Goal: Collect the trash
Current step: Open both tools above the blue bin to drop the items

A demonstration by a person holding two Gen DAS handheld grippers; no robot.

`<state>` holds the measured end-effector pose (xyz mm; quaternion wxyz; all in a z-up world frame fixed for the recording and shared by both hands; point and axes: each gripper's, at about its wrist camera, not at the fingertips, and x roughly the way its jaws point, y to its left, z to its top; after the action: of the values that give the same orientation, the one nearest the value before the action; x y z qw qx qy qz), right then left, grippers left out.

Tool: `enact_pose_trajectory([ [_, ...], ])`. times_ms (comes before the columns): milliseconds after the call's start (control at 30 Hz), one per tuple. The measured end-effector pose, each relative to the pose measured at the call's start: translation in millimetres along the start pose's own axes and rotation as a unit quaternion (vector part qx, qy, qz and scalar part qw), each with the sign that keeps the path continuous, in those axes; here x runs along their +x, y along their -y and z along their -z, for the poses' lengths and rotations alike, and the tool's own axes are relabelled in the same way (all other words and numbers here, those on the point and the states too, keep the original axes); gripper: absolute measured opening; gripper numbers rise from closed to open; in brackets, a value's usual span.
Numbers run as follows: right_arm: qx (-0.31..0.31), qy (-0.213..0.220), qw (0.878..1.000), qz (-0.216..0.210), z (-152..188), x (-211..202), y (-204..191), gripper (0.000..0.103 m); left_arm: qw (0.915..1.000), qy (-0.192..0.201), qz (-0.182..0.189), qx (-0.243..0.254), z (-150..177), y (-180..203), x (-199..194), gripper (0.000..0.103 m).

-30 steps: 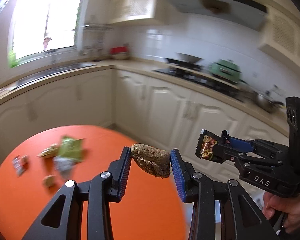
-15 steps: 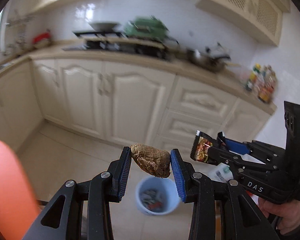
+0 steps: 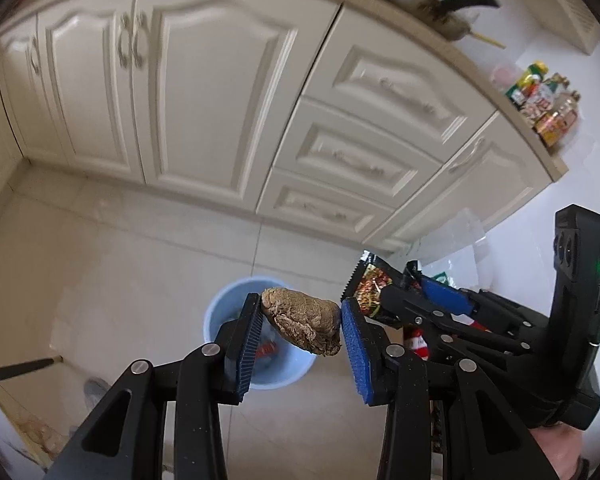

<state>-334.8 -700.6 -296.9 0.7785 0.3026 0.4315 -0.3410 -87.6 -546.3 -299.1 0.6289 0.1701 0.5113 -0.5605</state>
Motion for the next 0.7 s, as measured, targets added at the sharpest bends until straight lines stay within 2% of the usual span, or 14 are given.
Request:
enact_pose_trajectory([
  [133, 0.028, -0.021, 0.999, -0.009, -1, 27, 15, 0.039, 0.9984, -0.036, 0.028, -0.034, -49, -12, 64, 0.037],
  [200, 0.047, -0.025, 0.999, -0.007, -2, 39, 23, 0.045, 0.9979, -0.046, 0.035, -0.030, -58, -18, 83, 0.049],
  [233, 0.057, -0.028, 0.998, -0.012, -2, 43, 26, 0.050, 0.9979, -0.050, 0.030, -0.026, -61, -20, 88, 0.065],
  [267, 0.064, -0.028, 0.998, -0.012, -1, 44, 28, 0.062, 0.9983, -0.048, 0.023, -0.023, -64, -20, 92, 0.074],
  [300, 0.072, -0.025, 0.997, -0.008, 0, 44, 31, 0.070, 0.9988, -0.043, 0.014, -0.021, -67, -22, 94, 0.078],
  [333, 0.079, -0.022, 0.997, -0.009, 1, 43, 35, 0.074, 0.9991, -0.037, 0.002, -0.020, -70, -23, 95, 0.088],
  [367, 0.084, -0.022, 0.996, -0.008, 2, 43, 36, 0.085, 0.9992, -0.034, -0.003, -0.021, -71, -23, 94, 0.095],
  [400, 0.088, -0.018, 0.996, -0.004, 4, 40, 38, 0.096, 0.9992, -0.030, -0.008, -0.024, -73, -25, 94, 0.096],
  [467, 0.088, -0.010, 0.996, 0.003, 7, 35, 39, 0.103, 0.9990, -0.030, -0.023, -0.025, -73, -26, 92, 0.096],
  [700, 0.086, -0.002, 0.996, 0.021, 11, 17, 31, 0.103, 0.9964, 0.002, -0.084, -0.011, -65, -7, 72, 0.097],
])
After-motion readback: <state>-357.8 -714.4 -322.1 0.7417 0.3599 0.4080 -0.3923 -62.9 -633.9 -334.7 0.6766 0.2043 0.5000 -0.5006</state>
